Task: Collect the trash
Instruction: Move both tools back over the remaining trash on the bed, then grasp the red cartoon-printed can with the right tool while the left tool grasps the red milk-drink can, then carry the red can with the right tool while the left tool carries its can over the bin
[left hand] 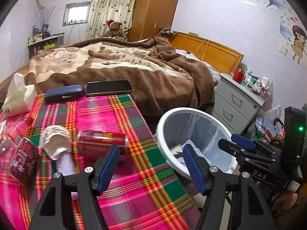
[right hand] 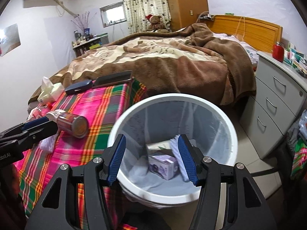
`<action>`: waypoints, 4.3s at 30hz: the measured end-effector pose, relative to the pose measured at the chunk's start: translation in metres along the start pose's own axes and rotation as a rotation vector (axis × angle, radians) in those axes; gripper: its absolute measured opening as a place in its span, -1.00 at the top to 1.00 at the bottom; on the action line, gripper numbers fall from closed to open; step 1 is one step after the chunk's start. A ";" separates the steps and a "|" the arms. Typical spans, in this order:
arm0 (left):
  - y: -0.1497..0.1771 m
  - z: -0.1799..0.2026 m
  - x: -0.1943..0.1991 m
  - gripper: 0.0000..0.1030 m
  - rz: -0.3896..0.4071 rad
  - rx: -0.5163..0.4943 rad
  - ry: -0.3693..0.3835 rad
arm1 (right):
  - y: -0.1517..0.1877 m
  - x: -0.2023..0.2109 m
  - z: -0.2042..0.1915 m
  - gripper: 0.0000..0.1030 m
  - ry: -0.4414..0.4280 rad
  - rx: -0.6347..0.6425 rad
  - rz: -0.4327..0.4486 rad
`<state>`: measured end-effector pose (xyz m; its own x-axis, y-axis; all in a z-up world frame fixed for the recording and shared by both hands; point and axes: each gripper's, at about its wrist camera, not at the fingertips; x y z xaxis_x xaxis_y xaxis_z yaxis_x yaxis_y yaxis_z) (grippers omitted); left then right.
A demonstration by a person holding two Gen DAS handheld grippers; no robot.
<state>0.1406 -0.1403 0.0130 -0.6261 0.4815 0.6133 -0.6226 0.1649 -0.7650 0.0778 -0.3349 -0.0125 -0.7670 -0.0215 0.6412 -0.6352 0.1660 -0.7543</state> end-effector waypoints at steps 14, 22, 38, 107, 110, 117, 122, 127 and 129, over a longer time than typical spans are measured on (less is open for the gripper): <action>0.010 -0.090 0.047 -0.32 0.052 0.113 -0.147 | -0.007 -0.016 -0.052 -0.13 -0.116 0.085 -0.001; 0.022 -0.147 0.069 -0.32 0.063 0.162 -0.233 | -0.013 -0.031 -0.086 -0.13 -0.162 0.157 -0.012; 0.033 -0.221 0.050 -0.32 -0.026 0.235 -0.282 | -0.032 -0.077 -0.127 -0.13 -0.240 0.313 -0.084; 0.043 -0.207 0.016 -0.06 -0.094 0.242 -0.220 | -0.007 -0.088 -0.155 -0.07 -0.240 0.256 -0.213; 0.046 -0.204 0.018 -0.06 -0.095 0.243 -0.214 | -0.007 -0.083 -0.153 -0.08 -0.242 0.242 -0.209; 0.050 -0.206 0.013 -0.06 -0.116 0.271 -0.179 | -0.005 -0.079 -0.152 -0.07 -0.237 0.231 -0.208; 0.047 -0.207 0.003 -0.09 -0.146 0.264 -0.194 | -0.004 -0.077 -0.152 -0.08 -0.238 0.225 -0.205; 0.047 -0.206 0.000 -0.02 -0.143 0.261 -0.203 | -0.003 -0.076 -0.150 -0.07 -0.235 0.216 -0.204; 0.048 -0.204 0.001 -0.02 -0.144 0.254 -0.212 | -0.003 -0.074 -0.149 -0.07 -0.234 0.213 -0.201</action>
<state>0.2061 0.0439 -0.0628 -0.5905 0.2751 0.7587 -0.7916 -0.0140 -0.6109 0.1498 -0.1872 -0.0372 -0.6097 -0.2614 0.7483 -0.7607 -0.0725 -0.6451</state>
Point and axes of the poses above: each gripper's, at about its wrist camera, not at the fingertips, and x roughly against the way its jaws point, z to its right, y to its underside, and after that the axes turned 2 degrees about z, right-handed
